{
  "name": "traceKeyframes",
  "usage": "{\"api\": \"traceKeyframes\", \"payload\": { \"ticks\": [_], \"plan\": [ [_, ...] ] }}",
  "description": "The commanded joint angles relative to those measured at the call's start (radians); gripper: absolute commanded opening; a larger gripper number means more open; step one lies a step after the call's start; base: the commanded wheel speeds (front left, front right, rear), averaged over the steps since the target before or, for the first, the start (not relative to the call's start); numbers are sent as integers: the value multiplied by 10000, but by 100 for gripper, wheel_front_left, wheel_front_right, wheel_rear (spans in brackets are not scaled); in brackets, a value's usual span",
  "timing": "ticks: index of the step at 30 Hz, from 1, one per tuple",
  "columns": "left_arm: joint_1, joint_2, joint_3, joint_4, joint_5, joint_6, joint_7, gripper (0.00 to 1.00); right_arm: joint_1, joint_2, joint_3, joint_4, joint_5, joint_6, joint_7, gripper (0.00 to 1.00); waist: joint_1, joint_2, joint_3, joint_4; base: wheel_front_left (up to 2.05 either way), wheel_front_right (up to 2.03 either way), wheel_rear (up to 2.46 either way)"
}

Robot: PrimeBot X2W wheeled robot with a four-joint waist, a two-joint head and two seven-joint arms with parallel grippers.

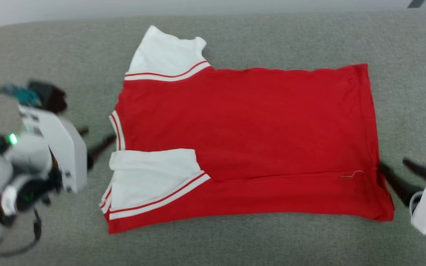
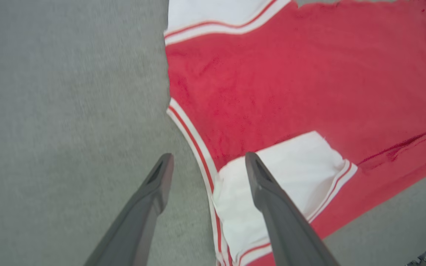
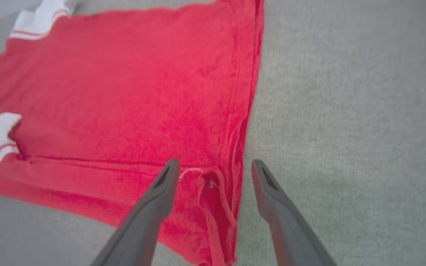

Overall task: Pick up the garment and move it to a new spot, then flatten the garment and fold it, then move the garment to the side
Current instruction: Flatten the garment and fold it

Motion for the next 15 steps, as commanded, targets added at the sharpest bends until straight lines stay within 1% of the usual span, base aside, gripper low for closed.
{"api": "traceKeyframes", "payload": {
  "ticks": [1, 7, 9, 10, 13, 15],
  "plan": [
    [-553, -137, 156, 240, 308, -263, -231, 100, -292, 145, -9, -330, -157, -7, -673, 100, 0, 0, 208, -266, 0, 0, 0],
    [-1978, -576, 261, 1237, 1199, -1130, -821, 100, -904, 214, 557, -946, -519, -5, -3352, 100, 0, 0, 616, -797, 0, 0, 0],
    [-2415, -751, 306, 1733, 1378, -1371, -991, 100, -1129, 137, 814, -1067, -765, -7, -4352, 100, 0, 0, 779, -991, 0, 0, 0],
    [-2415, -751, 306, 1733, 1378, -1371, -991, 100, -1129, 137, 814, -1067, -765, -7, -4352, 100, 0, 0, 779, -991, 0, 0, 0],
    [-3091, -997, 329, 2469, 1753, -1699, -1255, 100, -1370, 56, 1174, -1145, -1180, -7, -5798, 100, 0, 0, 1066, -1259, 0, 0, 0],
    [-3504, -1047, 251, 2946, 2076, -1957, -1367, 100, -1537, 1, 1438, -1183, -1450, -7, -6606, 100, 0, 0, 1269, -1451, 0, 0, 0]
  ]
}}
